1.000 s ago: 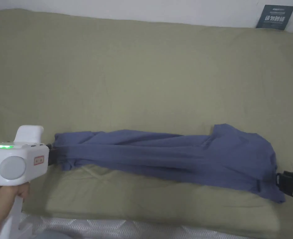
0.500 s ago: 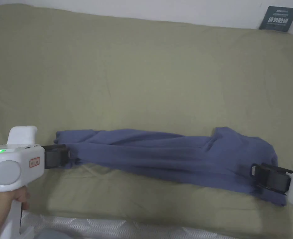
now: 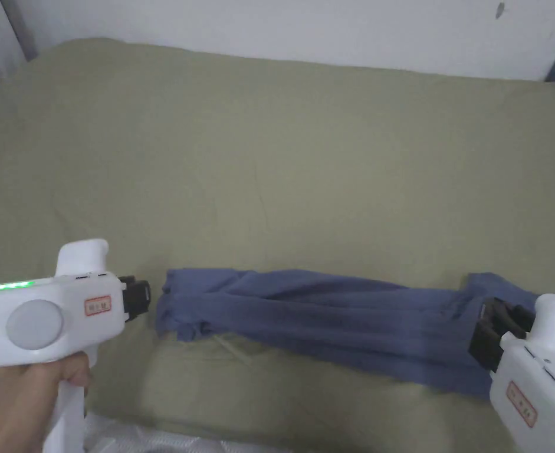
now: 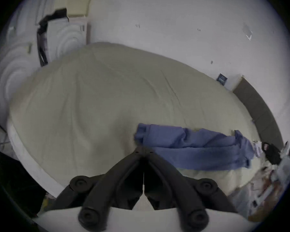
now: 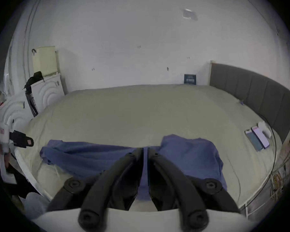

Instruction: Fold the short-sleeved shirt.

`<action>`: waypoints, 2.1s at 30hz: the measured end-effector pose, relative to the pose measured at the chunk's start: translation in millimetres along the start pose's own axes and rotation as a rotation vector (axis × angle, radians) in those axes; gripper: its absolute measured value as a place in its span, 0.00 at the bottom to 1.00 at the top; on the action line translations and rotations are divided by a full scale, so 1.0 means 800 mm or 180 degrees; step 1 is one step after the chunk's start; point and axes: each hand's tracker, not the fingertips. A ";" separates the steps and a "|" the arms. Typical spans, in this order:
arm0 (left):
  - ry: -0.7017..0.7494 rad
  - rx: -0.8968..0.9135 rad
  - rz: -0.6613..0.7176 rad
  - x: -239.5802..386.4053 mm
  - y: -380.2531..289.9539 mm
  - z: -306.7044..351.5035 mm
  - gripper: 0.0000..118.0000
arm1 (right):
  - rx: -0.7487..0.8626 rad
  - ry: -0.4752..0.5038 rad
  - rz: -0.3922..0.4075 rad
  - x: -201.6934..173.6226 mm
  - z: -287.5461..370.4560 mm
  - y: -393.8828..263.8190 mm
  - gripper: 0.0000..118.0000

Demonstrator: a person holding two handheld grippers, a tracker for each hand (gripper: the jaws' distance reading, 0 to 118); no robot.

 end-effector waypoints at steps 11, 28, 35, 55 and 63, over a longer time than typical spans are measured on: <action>-0.1066 -0.0990 0.0740 -0.073 0.062 -0.090 0.00 | 0.0233 0.0102 0.0202 -0.039 -0.029 0.011 0.09; -0.1881 -0.1354 0.1108 -0.059 0.047 -0.157 1.00 | 0.0105 -0.0099 0.0154 0.003 -0.069 0.020 0.09; -0.1930 -0.1507 0.0993 -0.036 0.046 -0.181 0.78 | 0.0098 -0.0161 0.0067 0.020 -0.063 0.028 0.09; -0.0883 -0.0922 0.0607 -0.072 0.088 0.002 0.10 | 0.0227 0.0095 0.0087 0.002 -0.049 0.040 0.09; -0.0706 -0.0762 -0.0351 0.083 0.099 0.000 0.10 | 0.0306 0.0168 0.0164 -0.009 -0.031 0.045 0.09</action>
